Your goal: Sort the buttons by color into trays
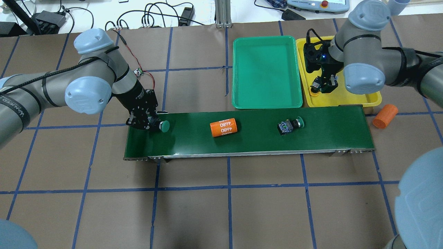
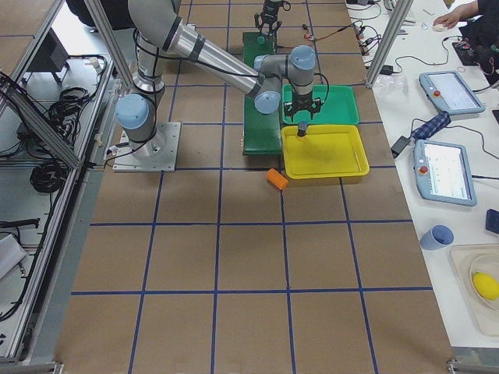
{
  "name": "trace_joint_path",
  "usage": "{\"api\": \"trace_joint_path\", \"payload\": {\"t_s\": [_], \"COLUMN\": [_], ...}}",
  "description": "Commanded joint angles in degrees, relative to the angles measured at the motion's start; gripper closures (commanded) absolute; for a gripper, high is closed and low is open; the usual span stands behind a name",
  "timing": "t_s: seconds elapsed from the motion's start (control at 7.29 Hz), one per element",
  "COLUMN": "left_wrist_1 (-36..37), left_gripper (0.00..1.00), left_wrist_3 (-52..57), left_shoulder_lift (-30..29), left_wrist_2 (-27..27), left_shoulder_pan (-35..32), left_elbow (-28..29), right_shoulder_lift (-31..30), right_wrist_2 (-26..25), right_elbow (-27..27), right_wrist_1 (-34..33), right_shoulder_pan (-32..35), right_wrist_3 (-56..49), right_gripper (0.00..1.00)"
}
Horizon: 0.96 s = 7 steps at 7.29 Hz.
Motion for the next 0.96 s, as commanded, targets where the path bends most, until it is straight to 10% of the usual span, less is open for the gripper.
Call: {"api": "trace_joint_path", "payload": {"t_s": [0.0,0.27,0.69,0.82], "left_wrist_1": [0.69,-0.19,1.83,1.83], "left_gripper": [0.99,0.94,0.00,0.00], "left_wrist_3": [-0.26,-0.96,-0.88,-0.10], "left_shoulder_lift": [1.56,3.58,3.32,4.98], "left_wrist_2": [1.76,1.50,0.80,0.71], "left_shoulder_pan": [-0.13,-0.22,-0.48,-0.66], "left_elbow": [-1.10,-2.06,-4.97,-4.45], "right_shoulder_lift": [-3.22,-7.70,-19.63,-21.41], "right_wrist_2": [-0.09,-0.18,-3.76,-4.65], "right_elbow": [0.09,1.92,15.86,18.17], "right_wrist_1": [3.80,11.96,12.27,11.83], "right_shoulder_pan": [0.05,0.05,0.14,0.31], "right_wrist_3": [0.28,0.19,-4.00,-5.25], "right_gripper": [0.17,0.17,0.17,0.17]}}
